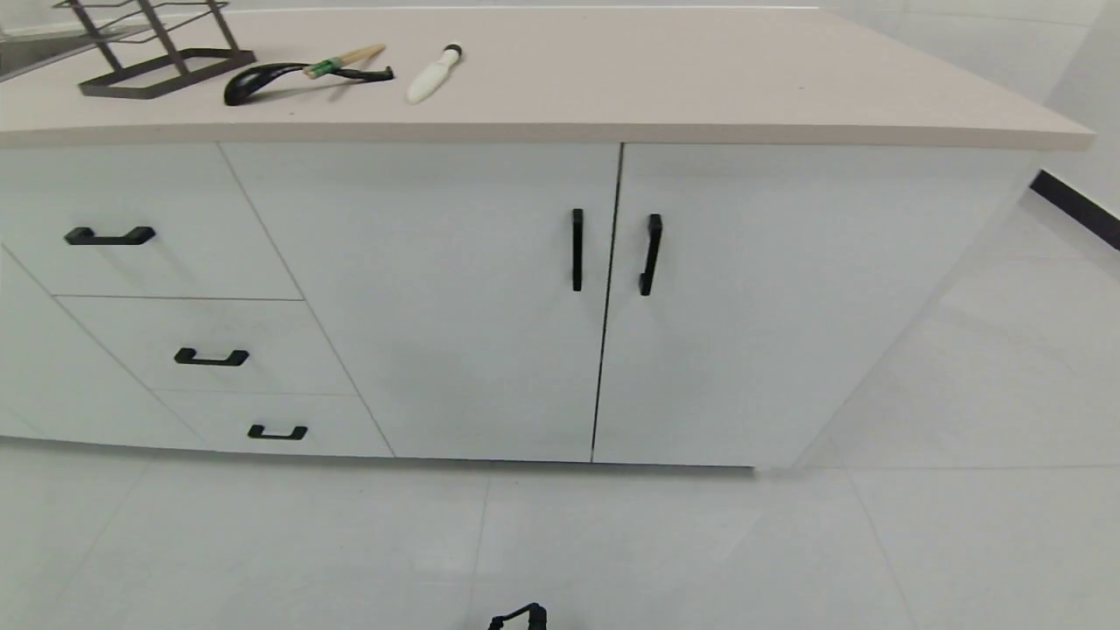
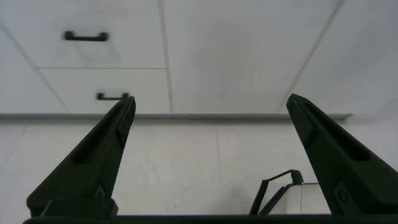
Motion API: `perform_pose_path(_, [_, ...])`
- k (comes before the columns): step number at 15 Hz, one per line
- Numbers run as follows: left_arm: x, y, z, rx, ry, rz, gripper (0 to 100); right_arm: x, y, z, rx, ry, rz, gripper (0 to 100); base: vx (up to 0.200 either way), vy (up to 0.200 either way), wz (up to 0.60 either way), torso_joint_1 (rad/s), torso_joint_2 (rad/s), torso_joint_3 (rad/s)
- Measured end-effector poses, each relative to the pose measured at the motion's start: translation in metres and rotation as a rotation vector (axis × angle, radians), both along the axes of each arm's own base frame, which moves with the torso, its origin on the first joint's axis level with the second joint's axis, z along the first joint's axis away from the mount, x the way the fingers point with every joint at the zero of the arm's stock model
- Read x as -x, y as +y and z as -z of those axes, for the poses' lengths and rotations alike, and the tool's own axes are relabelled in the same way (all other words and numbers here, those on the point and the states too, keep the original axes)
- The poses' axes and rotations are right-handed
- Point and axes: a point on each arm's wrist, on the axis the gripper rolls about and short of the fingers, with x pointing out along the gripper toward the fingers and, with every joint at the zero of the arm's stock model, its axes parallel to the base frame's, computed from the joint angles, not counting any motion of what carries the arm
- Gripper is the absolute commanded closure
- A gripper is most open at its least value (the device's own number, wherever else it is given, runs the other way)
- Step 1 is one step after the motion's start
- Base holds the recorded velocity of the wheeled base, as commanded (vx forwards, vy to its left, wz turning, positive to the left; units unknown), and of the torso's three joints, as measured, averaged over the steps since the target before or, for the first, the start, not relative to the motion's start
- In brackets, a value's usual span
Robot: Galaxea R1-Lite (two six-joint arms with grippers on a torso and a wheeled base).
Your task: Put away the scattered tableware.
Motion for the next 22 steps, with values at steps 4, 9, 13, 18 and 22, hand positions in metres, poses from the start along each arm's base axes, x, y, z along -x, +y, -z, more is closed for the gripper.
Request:
perform_pose_path(4, [0.0,0.0,0.0001,0.001,0.0,0.0,0,0.0,0.0,0.0,0.0,0.0,-0.002,100,0.2,0.0,0.0,0.001,0.0,0.01])
perform_pose_path(9, [0.0,0.0,0.0,0.0,0.0,0.001,0,0.0,-0.0001,0.0001,0.0,0.001,-0.001,100,0.2,0.04,0.0,0.004,0.01,-0.003])
perform_pose_path(13, [0.0,0.0,0.0,-0.001,0.0,0.0,0,-0.0001,-0.0001,0.0001,0.0,0.002,0.0,100,0.05,0.2,0.0,0.001,0.0,0.001])
perform_pose_path(18, [0.0,0.0,0.0001,-0.001,0.001,0.001,0,-0.0001,-0.0001,0.0,0.0,0.001,0.0,100,0.0,0.2,0.0,0.002,0.0,0.001])
perform_pose_path(22, [0.0,0.0,0.0001,-0.001,0.0,0.0,0,-0.0001,-0.0001,0.0001,0.0,0.003,0.0,100,0.0,0.2,0.0,0.002,0.0,0.002])
